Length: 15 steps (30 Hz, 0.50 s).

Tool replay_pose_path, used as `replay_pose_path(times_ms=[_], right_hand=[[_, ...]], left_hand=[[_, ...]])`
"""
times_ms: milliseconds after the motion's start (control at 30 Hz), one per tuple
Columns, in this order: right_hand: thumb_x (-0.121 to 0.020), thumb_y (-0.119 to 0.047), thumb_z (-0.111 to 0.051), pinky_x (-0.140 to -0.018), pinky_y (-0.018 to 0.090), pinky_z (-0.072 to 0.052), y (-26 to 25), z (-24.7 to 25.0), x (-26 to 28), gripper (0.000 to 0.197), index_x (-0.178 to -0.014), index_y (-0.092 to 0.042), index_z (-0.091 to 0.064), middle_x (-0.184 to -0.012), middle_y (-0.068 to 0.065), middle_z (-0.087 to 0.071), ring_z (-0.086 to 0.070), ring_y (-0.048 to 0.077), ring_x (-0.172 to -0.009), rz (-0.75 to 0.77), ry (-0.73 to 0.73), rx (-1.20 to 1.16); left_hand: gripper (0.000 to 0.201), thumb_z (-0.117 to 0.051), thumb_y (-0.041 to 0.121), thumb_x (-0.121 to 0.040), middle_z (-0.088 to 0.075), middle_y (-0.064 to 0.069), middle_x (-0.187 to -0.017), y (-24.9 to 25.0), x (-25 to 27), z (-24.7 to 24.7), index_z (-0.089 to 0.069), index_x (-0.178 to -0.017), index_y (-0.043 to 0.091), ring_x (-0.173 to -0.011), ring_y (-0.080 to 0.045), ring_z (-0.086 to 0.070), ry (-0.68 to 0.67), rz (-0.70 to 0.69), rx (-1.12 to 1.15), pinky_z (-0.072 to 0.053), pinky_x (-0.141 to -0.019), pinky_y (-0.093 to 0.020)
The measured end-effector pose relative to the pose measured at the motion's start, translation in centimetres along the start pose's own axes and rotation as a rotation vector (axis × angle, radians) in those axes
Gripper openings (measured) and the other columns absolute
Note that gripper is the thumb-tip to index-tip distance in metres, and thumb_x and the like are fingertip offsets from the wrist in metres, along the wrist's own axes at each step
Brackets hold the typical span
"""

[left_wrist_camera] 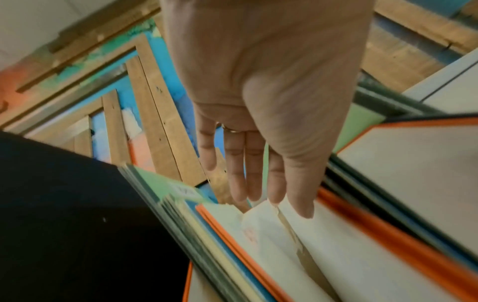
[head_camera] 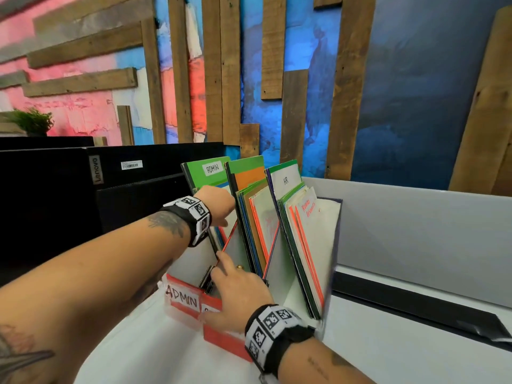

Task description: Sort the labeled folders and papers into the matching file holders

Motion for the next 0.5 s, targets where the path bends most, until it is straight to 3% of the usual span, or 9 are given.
replay_pose_path(times_ms=[100,167,267,400,500], right_hand=[[-0.085,-0.050,-0.066,-0.106,0.048,-0.043,0.0,0.2,1.4,0.046,-0.113,-0.016,-0.057,-0.155,0.002,-0.026,-0.051,0.033,-0.121,0.023,0.029,-0.115],[-0.085,-0.044,-0.067,-0.115,0.048,-0.034,0.7,0.2,2.7,0.034,-0.107,-0.019,-0.059,-0.154,0.001,-0.031,-0.042,0.030,-0.134,0.019,0.045,-0.204],[-0.085,-0.038,-0.067,-0.111,0.043,-0.037,2.6,1.1,4.8,0.021,-0.096,-0.023,-0.058,-0.144,-0.003,-0.040,-0.040,0.026,-0.134,-0.027,0.056,-0.273],[-0.082,-0.034,-0.069,-0.101,0.040,-0.042,6.7,4.0,7.9,0.016,-0.085,-0.022,-0.059,-0.112,-0.004,-0.054,-0.048,0.020,-0.110,-0.128,0.119,-0.270],[-0.081,-0.033,-0.071,-0.091,0.040,-0.047,10.2,7.0,10.1,0.016,-0.083,-0.021,-0.061,-0.098,-0.003,-0.058,-0.052,0.020,-0.099,-0.256,0.161,-0.303]], left_hand=[[0.034,-0.068,0.047,-0.090,-0.055,0.003,-0.069,0.1,2.1,3.8,-0.065,-0.081,0.014,-0.071,-0.025,-0.062,0.062,0.006,0.000,-0.059,-0.065,-0.033],[0.033,-0.067,0.046,-0.089,-0.060,0.001,-0.071,0.4,3.2,6.0,-0.069,-0.081,0.014,-0.071,-0.025,-0.064,0.085,0.017,0.008,-0.060,-0.066,-0.034],[0.028,-0.066,0.042,-0.087,-0.062,0.000,-0.071,1.4,4.4,8.8,-0.071,-0.084,0.015,-0.071,-0.026,-0.066,0.081,0.012,0.023,-0.060,-0.066,-0.033],[0.030,-0.064,0.044,-0.088,-0.051,0.002,-0.064,4.4,5.3,12.5,-0.067,-0.080,0.015,-0.067,-0.027,-0.058,0.134,-0.036,-0.002,-0.049,-0.057,-0.030],[0.031,-0.065,0.047,-0.088,-0.056,0.002,-0.068,6.1,5.8,16.0,-0.068,-0.080,0.017,-0.067,-0.027,-0.059,0.221,-0.065,0.024,-0.047,-0.056,-0.029]])
Point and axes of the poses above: each hand's wrist, its own x-axis away from the middle knuckle, its own z-axis out of the back of the hand, y = z × x, the point moved 8 cm from there along -x, towards the middle knuckle
